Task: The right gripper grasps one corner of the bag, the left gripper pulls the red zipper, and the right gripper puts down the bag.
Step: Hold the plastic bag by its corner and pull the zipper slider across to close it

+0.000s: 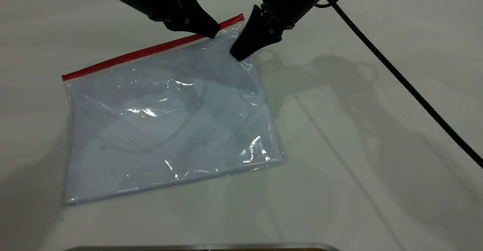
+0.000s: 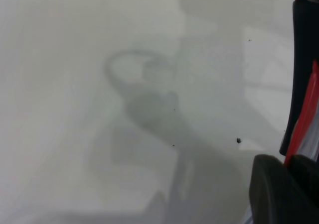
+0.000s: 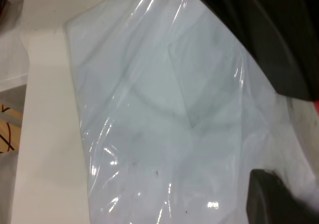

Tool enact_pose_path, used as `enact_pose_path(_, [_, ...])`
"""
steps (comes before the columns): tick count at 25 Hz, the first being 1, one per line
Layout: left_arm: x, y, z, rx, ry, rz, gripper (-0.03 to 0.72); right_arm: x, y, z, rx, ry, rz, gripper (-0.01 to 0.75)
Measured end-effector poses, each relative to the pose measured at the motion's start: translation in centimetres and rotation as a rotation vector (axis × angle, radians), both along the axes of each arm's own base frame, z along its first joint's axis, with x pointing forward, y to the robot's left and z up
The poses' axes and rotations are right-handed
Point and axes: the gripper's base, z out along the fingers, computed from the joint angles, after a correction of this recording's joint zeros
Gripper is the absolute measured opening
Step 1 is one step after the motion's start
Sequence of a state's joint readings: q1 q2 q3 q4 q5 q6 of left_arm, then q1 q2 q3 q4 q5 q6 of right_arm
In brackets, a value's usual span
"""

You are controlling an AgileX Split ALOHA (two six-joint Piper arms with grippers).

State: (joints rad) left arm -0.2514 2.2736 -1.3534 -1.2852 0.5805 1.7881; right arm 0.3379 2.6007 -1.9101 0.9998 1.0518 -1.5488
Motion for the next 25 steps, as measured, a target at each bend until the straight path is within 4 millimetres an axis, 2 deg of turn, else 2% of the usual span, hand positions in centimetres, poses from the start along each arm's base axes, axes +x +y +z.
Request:
enact_pose_path(7, [0.0,0.0,0.0,0.005,0.003,-0.001,0.053,0.5,-1.1,0.1,0.007,0.038,-0.053,0.033])
enact_pose_path(12, [0.2,0.6,-0.1,0.029,0.057,0.036,0.053,1.7,-3.7,0.3,0.04,0.085,-0.137,0.033])
enact_pose_path(17, [0.5,3.0,-0.5,0.097,0.123,0.092,0.053,3.0,-7.3,0.3,0.043,0.093,-0.222,0.033])
enact_pose_path(20, [0.8,5.1,-0.8,0.139,0.149,0.127,0.053,4.0,-10.2,0.2,0.032,0.075,-0.3,0.033])
enact_pose_path(25, [1.0,7.5,-1.0,0.181,0.167,0.16,0.053,5.0,-13.1,0.0,0.009,0.048,-0.385,0.033])
